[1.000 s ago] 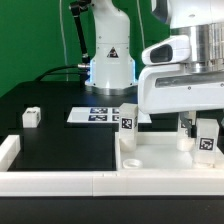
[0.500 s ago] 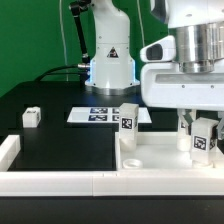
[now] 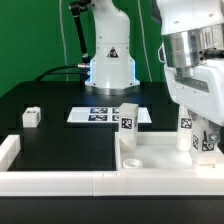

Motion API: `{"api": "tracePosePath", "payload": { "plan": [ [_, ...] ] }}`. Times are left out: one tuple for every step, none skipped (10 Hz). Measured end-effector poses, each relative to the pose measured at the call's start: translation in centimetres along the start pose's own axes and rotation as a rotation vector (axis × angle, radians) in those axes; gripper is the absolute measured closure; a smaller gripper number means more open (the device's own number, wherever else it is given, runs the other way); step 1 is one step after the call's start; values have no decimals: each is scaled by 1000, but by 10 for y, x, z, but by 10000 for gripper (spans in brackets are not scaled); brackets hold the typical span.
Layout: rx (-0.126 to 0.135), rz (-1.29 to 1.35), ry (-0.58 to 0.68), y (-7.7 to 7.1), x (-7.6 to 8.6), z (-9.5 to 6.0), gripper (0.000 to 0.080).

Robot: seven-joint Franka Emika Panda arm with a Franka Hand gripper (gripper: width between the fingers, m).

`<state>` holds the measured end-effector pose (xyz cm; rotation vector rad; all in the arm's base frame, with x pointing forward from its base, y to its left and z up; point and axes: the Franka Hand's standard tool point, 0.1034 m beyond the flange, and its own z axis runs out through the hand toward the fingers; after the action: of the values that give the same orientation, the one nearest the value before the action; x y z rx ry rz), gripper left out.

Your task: Assemble square table

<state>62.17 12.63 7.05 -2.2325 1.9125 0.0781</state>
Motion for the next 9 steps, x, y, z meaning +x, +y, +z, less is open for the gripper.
{"api": "tracePosePath", "payload": {
  "plan": [
    [0, -33, -2, 0, -1, 0, 506],
    [-1, -40, -3, 0, -1, 0, 506],
    [-34, -300, -1, 3, -2, 0, 322],
    [-46, -462, -13, 4, -2, -1, 209],
    [-43, -516, -12, 3, -1, -1, 209],
    [-43, -609, -14, 3, -1, -1, 162],
    [-44, -694, -14, 3, -1, -1, 153],
    [-71, -898, 20, 3, 0, -2, 153],
    [-79, -1120, 55, -1, 1, -4, 153]
  ]
}}
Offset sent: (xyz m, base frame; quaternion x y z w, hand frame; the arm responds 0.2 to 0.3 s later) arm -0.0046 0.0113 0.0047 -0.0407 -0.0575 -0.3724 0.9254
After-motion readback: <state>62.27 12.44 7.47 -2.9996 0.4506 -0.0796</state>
